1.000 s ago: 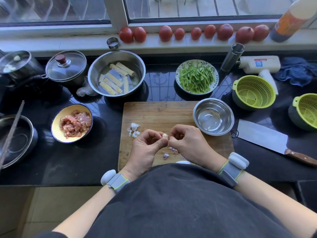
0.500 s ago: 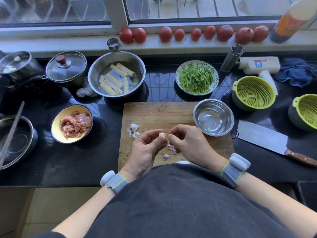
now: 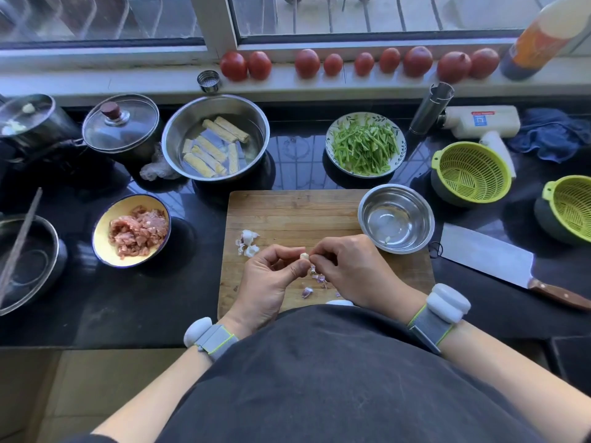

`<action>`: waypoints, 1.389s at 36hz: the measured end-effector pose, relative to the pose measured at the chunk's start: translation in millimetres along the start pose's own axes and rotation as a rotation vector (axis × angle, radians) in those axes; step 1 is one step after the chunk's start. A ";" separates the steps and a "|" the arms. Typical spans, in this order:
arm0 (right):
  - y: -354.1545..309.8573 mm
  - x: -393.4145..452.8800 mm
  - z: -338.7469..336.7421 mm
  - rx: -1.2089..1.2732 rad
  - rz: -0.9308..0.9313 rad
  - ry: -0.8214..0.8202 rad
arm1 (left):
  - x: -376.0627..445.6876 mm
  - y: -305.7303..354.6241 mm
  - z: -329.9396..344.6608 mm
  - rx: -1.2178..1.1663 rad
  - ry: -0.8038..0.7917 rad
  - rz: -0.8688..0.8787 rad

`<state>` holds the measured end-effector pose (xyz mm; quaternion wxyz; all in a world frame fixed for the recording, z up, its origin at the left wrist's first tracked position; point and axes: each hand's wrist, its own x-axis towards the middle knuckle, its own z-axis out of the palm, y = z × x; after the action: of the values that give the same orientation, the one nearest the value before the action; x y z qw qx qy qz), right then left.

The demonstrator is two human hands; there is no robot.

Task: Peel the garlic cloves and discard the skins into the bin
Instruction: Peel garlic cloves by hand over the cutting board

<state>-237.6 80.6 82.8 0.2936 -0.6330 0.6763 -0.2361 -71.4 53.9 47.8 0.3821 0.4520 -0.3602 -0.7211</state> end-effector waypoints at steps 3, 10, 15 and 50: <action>0.4 -0.3 0.8 -0.014 -0.007 0.011 | -0.3 0.4 -0.6 0.033 -0.009 0.005; 2.1 -0.9 2.3 0.027 0.009 0.025 | -1.7 1.4 0.7 0.069 -0.012 0.017; 1.8 -1.9 2.9 0.152 0.083 0.054 | -1.7 1.8 3.5 0.011 -0.016 -0.013; 0.3 -1.9 6.4 0.049 0.025 0.092 | -2.5 2.5 5.1 0.148 0.015 0.047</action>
<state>-233.4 82.8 78.2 0.2805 -0.6057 0.6908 -0.2779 -74.8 55.8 52.5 0.3673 0.4759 -0.4202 -0.6797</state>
